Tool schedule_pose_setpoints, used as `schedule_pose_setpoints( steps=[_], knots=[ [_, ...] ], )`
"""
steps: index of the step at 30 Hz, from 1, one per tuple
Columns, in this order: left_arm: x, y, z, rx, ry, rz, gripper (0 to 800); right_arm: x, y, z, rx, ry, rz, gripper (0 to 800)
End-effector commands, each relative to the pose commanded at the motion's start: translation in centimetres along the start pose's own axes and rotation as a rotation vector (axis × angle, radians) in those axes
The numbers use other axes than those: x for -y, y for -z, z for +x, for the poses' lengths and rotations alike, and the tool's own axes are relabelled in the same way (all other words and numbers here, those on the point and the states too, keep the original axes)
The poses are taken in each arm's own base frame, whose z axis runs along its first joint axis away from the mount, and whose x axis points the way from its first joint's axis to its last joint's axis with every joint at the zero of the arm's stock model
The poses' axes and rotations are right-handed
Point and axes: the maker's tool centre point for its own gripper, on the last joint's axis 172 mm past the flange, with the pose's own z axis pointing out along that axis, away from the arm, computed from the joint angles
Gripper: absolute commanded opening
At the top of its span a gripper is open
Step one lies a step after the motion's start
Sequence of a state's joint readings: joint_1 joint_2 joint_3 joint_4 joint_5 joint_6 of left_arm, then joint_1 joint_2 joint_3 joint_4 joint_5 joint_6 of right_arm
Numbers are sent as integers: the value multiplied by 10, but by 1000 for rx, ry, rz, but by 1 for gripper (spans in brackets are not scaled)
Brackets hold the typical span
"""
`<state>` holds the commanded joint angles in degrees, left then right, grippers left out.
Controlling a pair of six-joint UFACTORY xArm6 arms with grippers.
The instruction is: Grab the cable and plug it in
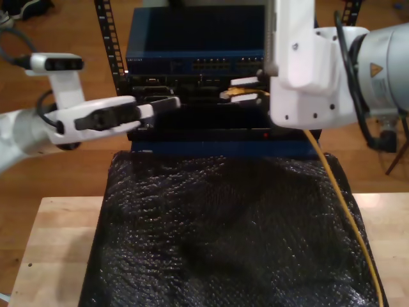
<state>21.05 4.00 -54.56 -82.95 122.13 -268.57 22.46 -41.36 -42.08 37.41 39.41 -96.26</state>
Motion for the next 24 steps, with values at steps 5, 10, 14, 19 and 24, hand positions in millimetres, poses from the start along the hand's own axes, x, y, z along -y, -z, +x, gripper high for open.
schedule_pose_setpoints(
  steps=[5, 10, 14, 19, 24],
  knots=[
    [-1, 3, -7, 139, -37, 59, 794, -2, 3, -50, 71, -115, 32, 1],
    [6, 20, -13, 215, -56, 141, 794, -1, 7, -81, 124, -187, 55, 1],
    [13, 41, -26, 313, -92, 216, 794, 3, 9, -108, 163, -235, 75, 1],
    [15, 81, -50, 489, -140, 302, 794, 18, 5, -149, 241, -304, 136, 1],
    [9, 102, -60, 569, -170, 318, 794, 33, -1, -171, 317, -317, 193, 1]
  ],
)
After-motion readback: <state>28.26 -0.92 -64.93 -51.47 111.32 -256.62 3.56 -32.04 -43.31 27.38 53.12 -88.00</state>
